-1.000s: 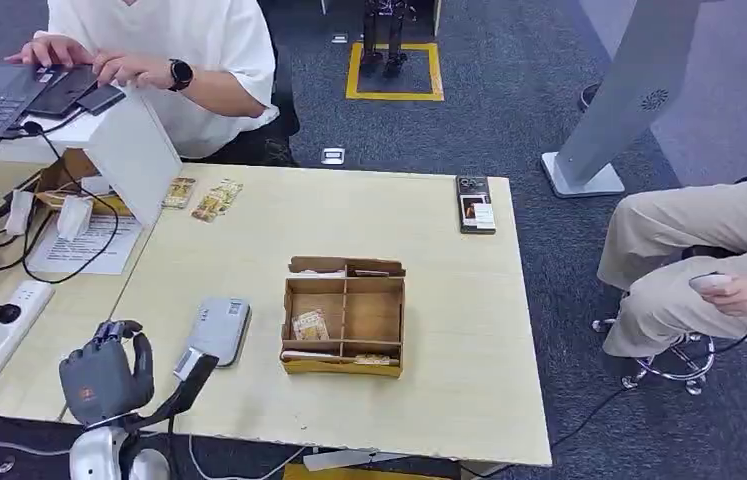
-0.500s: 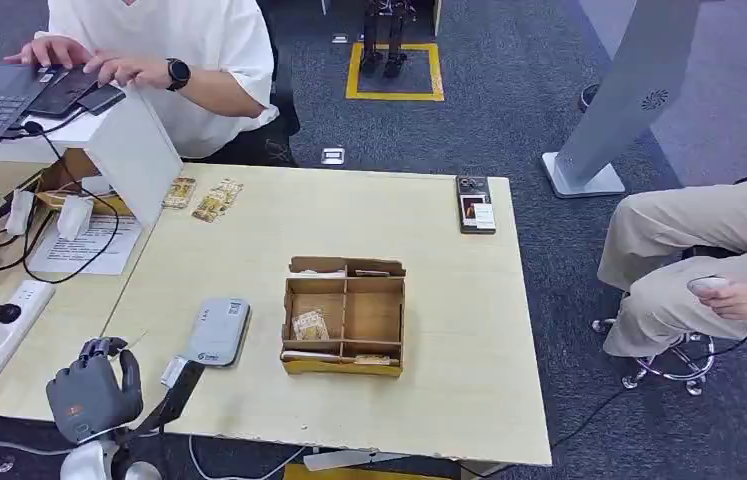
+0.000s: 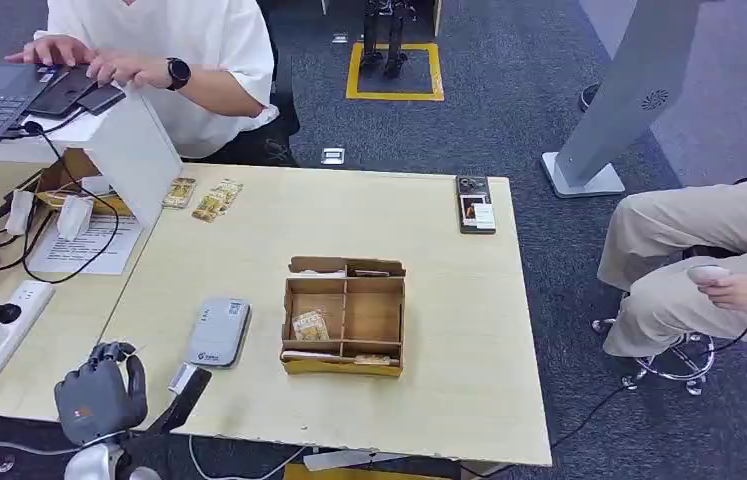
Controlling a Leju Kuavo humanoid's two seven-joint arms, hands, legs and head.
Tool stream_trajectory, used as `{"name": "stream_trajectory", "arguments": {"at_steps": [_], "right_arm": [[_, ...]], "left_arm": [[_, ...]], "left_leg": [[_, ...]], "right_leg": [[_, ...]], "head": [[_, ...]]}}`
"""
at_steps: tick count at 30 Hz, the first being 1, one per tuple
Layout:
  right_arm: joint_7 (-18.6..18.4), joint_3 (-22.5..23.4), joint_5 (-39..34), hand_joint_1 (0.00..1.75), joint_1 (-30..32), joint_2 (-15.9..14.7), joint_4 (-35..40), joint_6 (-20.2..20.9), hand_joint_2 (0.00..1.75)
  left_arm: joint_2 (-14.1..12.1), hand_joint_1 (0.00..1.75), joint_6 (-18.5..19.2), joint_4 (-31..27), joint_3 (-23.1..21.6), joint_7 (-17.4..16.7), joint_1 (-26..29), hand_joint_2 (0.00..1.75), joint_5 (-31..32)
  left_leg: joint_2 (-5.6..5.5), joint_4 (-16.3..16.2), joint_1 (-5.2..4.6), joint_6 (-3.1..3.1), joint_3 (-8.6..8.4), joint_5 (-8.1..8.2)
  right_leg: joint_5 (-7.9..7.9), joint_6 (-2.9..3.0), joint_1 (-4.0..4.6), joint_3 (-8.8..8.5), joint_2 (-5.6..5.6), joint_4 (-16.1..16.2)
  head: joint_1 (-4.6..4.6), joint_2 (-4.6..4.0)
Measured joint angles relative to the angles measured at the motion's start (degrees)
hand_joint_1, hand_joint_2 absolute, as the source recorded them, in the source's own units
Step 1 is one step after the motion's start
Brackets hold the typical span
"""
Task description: Pass the card to the sensor for recognition and then transmit it.
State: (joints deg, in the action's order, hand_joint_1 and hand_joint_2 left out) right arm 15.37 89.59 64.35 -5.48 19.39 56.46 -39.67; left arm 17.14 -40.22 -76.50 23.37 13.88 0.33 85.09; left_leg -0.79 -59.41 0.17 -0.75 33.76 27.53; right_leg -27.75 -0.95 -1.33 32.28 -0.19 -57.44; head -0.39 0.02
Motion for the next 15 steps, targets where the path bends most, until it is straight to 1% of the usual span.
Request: {"name": "stream_trajectory", "arguments": {"at_steps": [5,7,10,15], "right_arm": [[0.39,0.00,-0.22,0.00,0.00,0.00,0.00,0.00,1.75],[0.87,0.00,-0.24,0.00,0.01,0.00,0.00,0.00,1.75],[1.07,0.00,-0.24,0.00,0.01,0.00,0.00,0.00,1.75],[1.60,0.00,-0.22,0.00,0.01,0.00,0.00,0.00,1.75]], "left_arm": [[-0.11,1.75,0.00,1.60,0.00,-0.44,0.08,1.75,0.26],[0.00,1.75,0.00,2.01,-0.04,-0.08,0.23,1.75,0.39],[0.02,1.75,0.00,2.27,-0.09,1.14,0.27,1.75,-0.42],[0.04,1.75,0.00,2.27,-0.11,4.86,0.27,1.75,-2.71]], "left_leg": [[0.01,0.00,0.00,0.00,-0.01,0.00],[0.00,0.00,0.00,0.00,-0.01,0.00],[0.00,0.00,0.00,0.00,-0.01,0.00],[0.00,0.00,0.00,0.00,-0.01,0.00]], "right_leg": [[0.00,0.00,0.00,0.00,0.01,0.00],[0.00,0.00,0.00,0.00,0.00,0.00],[0.00,0.00,0.00,0.00,0.00,0.00],[0.00,0.00,0.00,0.00,0.00,0.00]], "head": [[0.00,-0.02],[0.00,0.00],[0.00,-0.02],[0.00,-0.02]]}}
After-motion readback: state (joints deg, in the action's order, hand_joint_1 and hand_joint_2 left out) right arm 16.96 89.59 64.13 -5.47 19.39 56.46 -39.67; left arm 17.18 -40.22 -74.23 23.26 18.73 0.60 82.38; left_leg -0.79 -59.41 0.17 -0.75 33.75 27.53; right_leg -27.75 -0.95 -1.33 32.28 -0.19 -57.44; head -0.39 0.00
